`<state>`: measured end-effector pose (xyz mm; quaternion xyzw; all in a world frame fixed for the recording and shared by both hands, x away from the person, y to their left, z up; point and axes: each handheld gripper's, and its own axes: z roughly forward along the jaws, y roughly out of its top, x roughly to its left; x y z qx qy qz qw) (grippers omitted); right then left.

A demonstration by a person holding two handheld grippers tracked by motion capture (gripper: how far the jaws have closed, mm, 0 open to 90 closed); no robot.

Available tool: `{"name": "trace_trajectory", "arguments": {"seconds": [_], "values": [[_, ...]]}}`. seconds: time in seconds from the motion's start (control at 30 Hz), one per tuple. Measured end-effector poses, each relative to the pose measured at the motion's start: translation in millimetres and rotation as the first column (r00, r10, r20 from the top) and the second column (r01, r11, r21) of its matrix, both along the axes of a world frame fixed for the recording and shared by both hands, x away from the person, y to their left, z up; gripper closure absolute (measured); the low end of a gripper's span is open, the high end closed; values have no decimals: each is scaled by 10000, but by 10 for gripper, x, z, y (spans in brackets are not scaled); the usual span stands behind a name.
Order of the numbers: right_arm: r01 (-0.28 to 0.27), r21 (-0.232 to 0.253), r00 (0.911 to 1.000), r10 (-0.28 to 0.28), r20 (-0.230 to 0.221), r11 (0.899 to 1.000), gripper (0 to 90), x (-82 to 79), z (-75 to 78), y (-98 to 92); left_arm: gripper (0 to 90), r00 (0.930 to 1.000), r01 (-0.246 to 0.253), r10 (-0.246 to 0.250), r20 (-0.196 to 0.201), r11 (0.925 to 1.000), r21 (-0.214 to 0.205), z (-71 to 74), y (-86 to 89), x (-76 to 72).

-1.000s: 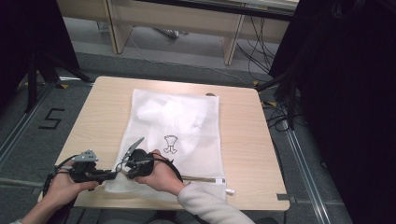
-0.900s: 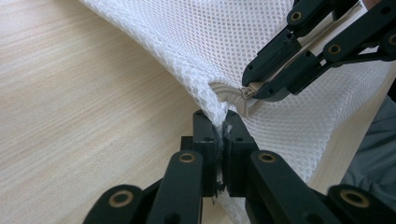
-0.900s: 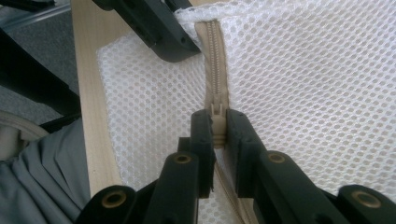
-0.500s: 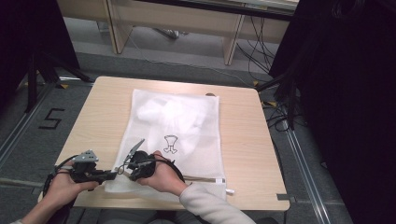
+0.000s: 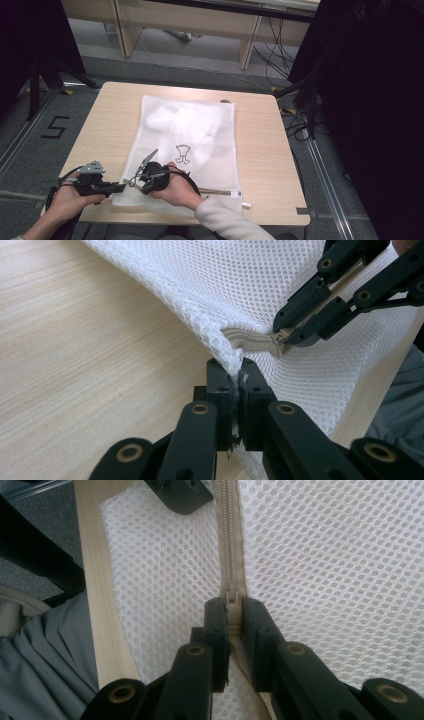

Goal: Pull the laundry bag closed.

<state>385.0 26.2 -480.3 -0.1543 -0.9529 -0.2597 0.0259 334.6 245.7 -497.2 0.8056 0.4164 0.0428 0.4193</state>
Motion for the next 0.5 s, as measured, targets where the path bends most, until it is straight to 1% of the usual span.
{"name": "trace_trajectory", "arguments": {"seconds": [0.03,0.07,0.1,0.13,0.17,0.2,0.27,0.33,0.37,0.4,0.43,0.5], "values": [[-21,-41,10000,21,20,10000,824,-1,5,-3,854,9999,101,-101,-19,9999,-51,-2,6,2],[-107,-13,9999,107,10,9999,824,0,3,-2,854,9999,101,-101,-19,9999,-51,-2,6,2],[-107,-13,9999,107,10,9999,824,0,3,-2,854,10000,38,-38,9,10000,-38,-3,5,-1],[-103,-29,9999,103,3,9999,824,0,3,-3,854,9999,-50,52,121,9999,-141,-13,-1,-1],[-121,-36,9999,121,8,9999,824,1,2,-5,853,10000,-29,30,45,10000,-88,-9,1,0],[-8,0,10000,8,-68,10000,824,-3,1,-10,854,10000,45,-45,3,10000,-67,-7,3,4],[-9,-2,10000,8,-77,10000,824,-1,10,-17,853,10000,82,-82,3,9999,-120,-9,2,5],[11,-78,10000,-12,-65,10000,824,-7,9,-17,853,10000,35,-35,54,10000,30,-5,11,2],[-21,-87,10000,20,-64,10000,824,-5,6,-23,854,9999,-49,51,153,9999,-116,-17,5,0],[-21,-87,10000,20,-64,10000,824,-5,6,-23,853,9999,-49,51,153,9999,-116,-17,5,0],[93,-153,9999,-94,-102,9998,824,-9,4,-39,854,9999,-36,37,123,9999,-107,-16,7,1],[65,-92,9999,-66,-141,9999,824,-6,-6,-52,853,9999,-20,21,124,10000,-93,-18,6,2]]}}
